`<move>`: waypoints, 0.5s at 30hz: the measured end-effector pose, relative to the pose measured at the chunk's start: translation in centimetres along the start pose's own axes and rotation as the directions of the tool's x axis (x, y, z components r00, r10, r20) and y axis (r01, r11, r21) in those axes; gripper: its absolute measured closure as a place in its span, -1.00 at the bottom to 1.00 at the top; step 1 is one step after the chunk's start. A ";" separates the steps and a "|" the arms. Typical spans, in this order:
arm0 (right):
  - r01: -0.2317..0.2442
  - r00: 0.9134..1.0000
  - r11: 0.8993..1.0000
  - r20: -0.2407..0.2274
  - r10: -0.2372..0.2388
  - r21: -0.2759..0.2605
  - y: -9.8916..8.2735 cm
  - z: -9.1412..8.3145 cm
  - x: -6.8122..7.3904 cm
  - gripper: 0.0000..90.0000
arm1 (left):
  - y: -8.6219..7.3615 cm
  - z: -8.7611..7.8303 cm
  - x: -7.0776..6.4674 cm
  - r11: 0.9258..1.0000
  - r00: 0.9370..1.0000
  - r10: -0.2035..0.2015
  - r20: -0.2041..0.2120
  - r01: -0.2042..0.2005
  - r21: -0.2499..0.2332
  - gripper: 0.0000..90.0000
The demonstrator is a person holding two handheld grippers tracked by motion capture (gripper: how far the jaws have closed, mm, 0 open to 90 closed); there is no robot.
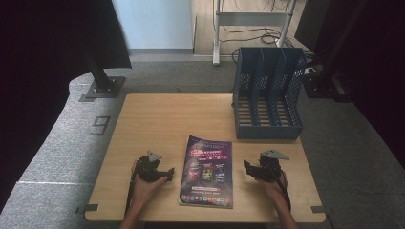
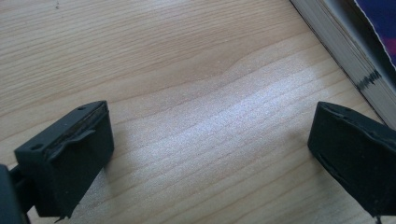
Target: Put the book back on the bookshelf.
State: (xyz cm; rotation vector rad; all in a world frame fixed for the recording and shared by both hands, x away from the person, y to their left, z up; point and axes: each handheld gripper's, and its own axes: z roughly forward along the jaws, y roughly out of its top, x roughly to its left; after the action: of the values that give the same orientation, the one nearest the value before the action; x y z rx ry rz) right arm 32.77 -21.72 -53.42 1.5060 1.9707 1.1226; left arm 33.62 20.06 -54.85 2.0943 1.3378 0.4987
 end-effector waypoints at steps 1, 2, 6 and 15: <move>0.003 1.000 1.000 -0.008 -0.003 -0.003 0.1 0.0 0.3 -0.47 | 0.0 0.0 0.0 1.000 1.000 0.000 0.000 0.000 0.000 -1.00; 0.009 1.000 1.000 -0.014 -0.009 -0.007 0.2 0.0 0.6 -0.46 | 0.0 0.0 0.0 1.000 1.000 0.000 0.000 0.000 0.000 -1.00; 0.021 0.999 1.000 -0.028 -0.021 -0.008 0.3 0.1 1.3 -0.46 | 0.0 0.0 0.0 1.000 1.000 0.000 0.000 0.000 0.000 -1.00; 0.063 0.996 0.998 -0.065 -0.063 -0.008 1.0 1.7 4.0 -0.52 | -0.1 -0.1 0.0 1.000 1.000 -0.003 -0.003 0.003 -0.002 -0.98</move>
State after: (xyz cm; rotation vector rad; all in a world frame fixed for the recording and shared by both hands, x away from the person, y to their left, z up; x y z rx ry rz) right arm 33.28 -17.28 -53.05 1.4112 2.0415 1.1636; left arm 33.49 20.08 -54.83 2.0905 1.3418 0.5009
